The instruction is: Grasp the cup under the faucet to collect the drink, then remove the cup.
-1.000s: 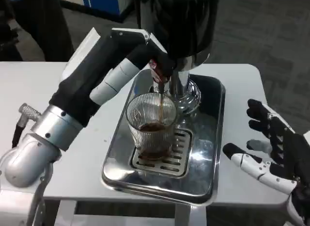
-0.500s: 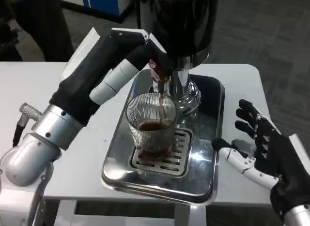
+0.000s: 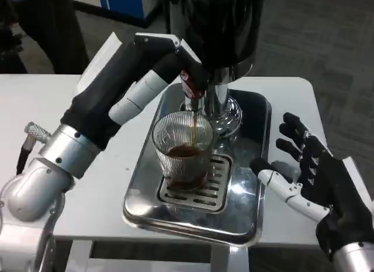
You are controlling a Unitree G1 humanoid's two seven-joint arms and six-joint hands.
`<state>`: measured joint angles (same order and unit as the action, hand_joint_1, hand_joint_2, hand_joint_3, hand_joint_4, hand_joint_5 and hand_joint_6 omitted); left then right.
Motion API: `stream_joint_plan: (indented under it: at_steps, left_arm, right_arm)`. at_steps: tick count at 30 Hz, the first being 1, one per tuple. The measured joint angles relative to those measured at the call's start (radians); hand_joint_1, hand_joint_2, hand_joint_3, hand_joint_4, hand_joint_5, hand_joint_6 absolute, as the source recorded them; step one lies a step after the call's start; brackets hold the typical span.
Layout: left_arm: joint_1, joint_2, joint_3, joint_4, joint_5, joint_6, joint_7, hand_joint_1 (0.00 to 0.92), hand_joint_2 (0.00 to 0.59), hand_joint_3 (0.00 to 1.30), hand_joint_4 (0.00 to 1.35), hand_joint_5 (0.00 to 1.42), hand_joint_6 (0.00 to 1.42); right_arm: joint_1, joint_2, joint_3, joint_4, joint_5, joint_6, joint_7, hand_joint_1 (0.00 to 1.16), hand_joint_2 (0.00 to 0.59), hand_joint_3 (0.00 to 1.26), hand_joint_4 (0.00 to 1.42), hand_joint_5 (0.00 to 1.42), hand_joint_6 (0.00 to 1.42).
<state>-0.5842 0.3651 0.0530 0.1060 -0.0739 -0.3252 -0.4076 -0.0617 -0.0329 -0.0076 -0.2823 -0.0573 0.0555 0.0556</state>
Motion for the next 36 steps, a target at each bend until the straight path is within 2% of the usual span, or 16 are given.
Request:
stream_joint_plan:
  at_steps: [6,21,27,36]
  left_arm:
    - [0.0,0.0,0.0,0.0,0.0,0.0,0.0,0.0,0.069,0.89,0.79,0.58,0.37]
    - [0.002,0.0,-0.001,-0.001,0.0,0.0,0.001,0.0,0.069,0.89,0.79,0.58,0.36]
    - [0.003,0.0,-0.002,-0.003,0.001,0.0,0.006,0.0,0.069,0.88,0.79,0.58,0.36]
    - [0.007,0.0,-0.004,-0.006,0.001,0.001,0.011,0.0,0.069,0.88,0.79,0.58,0.36]
  right_arm:
    - [-0.017,0.021,0.021,0.017,0.001,-0.01,-0.007,0.79,0.2,0.12,0.12,0.17,0.35]
    - [-0.045,0.025,0.031,0.039,0.005,-0.025,-0.016,0.79,0.196,0.12,0.12,0.17,0.35]
    - [-0.045,0.033,0.064,0.039,0.005,-0.026,-0.016,0.78,0.195,0.11,0.12,0.17,0.35]
    - [-0.058,0.037,0.09,0.042,0.004,-0.027,-0.016,0.78,0.195,0.11,0.12,0.17,0.35]
